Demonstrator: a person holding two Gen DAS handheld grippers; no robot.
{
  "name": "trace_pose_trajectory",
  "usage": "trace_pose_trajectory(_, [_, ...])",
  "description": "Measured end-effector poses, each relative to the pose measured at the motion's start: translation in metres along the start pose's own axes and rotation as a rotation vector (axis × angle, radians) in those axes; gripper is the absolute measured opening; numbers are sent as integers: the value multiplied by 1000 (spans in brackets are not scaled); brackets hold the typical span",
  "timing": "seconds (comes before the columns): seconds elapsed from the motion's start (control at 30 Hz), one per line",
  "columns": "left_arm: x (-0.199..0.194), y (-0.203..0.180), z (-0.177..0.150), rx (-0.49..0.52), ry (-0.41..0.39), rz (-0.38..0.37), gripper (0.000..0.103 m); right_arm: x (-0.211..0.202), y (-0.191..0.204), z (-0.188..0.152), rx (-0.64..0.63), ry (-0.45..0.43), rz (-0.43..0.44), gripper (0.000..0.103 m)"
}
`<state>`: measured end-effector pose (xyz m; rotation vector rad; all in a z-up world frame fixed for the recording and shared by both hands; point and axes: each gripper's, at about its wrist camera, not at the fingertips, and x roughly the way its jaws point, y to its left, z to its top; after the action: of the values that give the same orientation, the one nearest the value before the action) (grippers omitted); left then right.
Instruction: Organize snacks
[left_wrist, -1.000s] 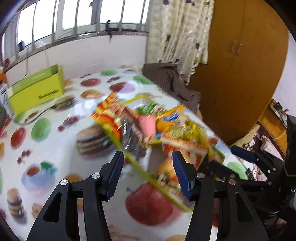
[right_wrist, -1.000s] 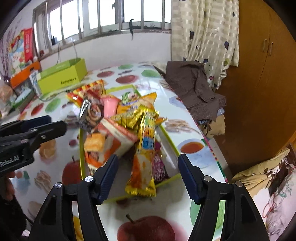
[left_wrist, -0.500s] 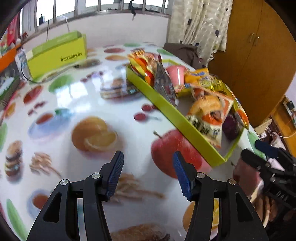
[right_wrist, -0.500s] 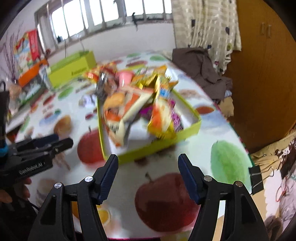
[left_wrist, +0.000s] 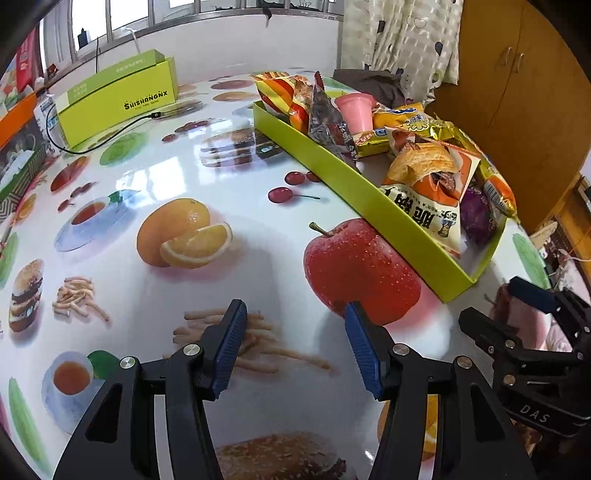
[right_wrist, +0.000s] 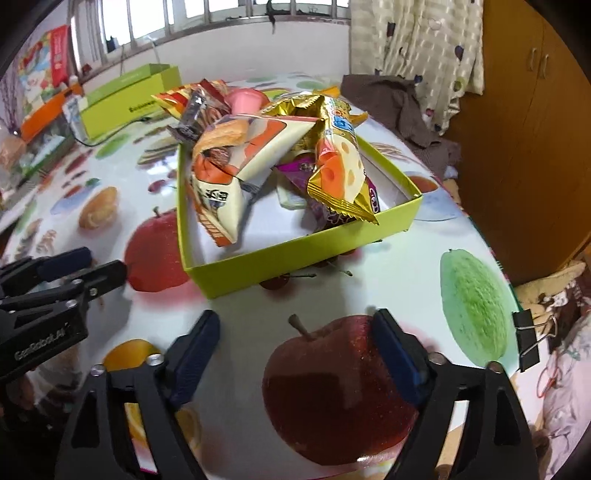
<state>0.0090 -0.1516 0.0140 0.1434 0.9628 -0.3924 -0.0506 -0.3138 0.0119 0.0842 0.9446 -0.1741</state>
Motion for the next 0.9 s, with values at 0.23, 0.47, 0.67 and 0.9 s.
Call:
trace_pose_trajectory(0.23, [0,-2,-1,18,-6,26,57,2,1,-1,20,-16,-16,95])
trace_pose_trajectory(0.47, [-1,-2,-2,16,-11,22,58,2,3,-1,31,-24,-24,96])
trace_pose_trajectory(0.67, [0,-1,-2,18,-16,20,58,3,3,-1,36,-27,-28,97])
trace_pose_trajectory(0.9, [-1,-1,-2,19,-15,21,59,4,4,0,36,-28,-28,97])
